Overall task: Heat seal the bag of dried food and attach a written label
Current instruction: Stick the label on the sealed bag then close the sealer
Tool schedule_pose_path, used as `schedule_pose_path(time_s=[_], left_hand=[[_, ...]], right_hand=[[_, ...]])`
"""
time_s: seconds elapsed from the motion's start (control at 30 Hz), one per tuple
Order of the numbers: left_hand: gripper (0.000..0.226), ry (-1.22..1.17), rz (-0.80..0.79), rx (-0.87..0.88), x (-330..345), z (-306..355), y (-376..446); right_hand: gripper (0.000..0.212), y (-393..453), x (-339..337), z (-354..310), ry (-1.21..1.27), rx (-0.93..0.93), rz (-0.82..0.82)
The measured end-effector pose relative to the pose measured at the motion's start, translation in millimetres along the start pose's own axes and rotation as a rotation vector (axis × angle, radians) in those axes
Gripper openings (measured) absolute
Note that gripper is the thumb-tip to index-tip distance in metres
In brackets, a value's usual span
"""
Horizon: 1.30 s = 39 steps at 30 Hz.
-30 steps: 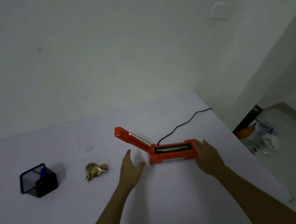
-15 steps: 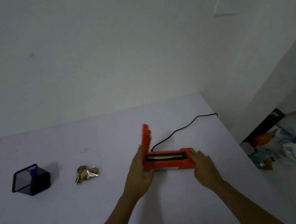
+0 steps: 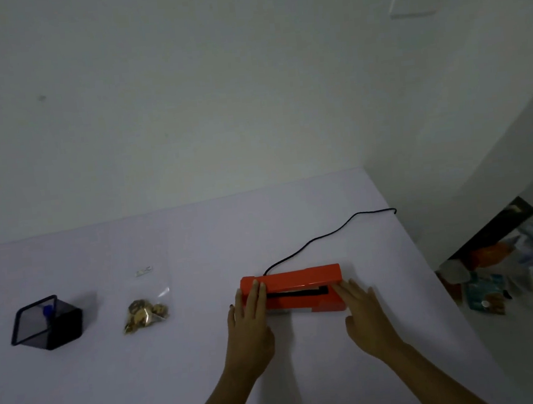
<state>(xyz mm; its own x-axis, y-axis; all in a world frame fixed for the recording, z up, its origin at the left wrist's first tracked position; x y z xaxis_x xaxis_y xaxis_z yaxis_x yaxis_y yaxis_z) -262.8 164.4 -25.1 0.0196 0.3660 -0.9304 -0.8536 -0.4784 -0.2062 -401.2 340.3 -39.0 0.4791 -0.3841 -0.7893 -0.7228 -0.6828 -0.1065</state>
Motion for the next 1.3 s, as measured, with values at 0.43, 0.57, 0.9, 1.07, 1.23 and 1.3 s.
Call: schedule_pose_path(time_s=[0.43, 0.57, 0.9, 1.07, 1.23, 1.3], left_hand=[[0.080, -0.061, 0.029, -0.112, -30, -21, 59], [0.080, -0.042, 0.025, -0.132, -45, -35, 88], [0.082, -0.005, 0.017, -0.132, -66, -49, 128], [0.083, -0.013, 0.032, -0.137, -61, -49, 124], [0.083, -0.016, 0.020, -0.120, -62, -46, 122], [0.083, -0.017, 0.013, -0.120, -63, -46, 116]], right_hand=[[0.084, 99, 0, -23, -0.046, -0.065, -0.055], [0.083, 136, 3, -35, -0.047, -0.083, -0.074], [0.071, 183, 0, -48, -0.015, -0.044, -0.056], [0.077, 180, 4, -46, -0.059, -0.038, -0.081], [0.077, 172, -3, -45, -0.008, 0.019, -0.022], [0.076, 159, -5, -42, 0.056, 0.075, 0.061]])
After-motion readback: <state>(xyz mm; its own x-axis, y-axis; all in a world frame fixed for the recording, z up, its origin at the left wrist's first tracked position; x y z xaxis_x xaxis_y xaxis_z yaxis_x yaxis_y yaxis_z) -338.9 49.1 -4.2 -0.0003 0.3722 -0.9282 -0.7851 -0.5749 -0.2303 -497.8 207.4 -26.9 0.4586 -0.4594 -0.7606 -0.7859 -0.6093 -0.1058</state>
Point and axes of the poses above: each hand's wrist, its own y-axis towards the middle knuckle, its own x-axis out of the palm, z = x × y, the point moved 10 cm from there along y, towards the middle knuckle, and after that the axes turned 4 degrees about y, right-handed, at the moved point
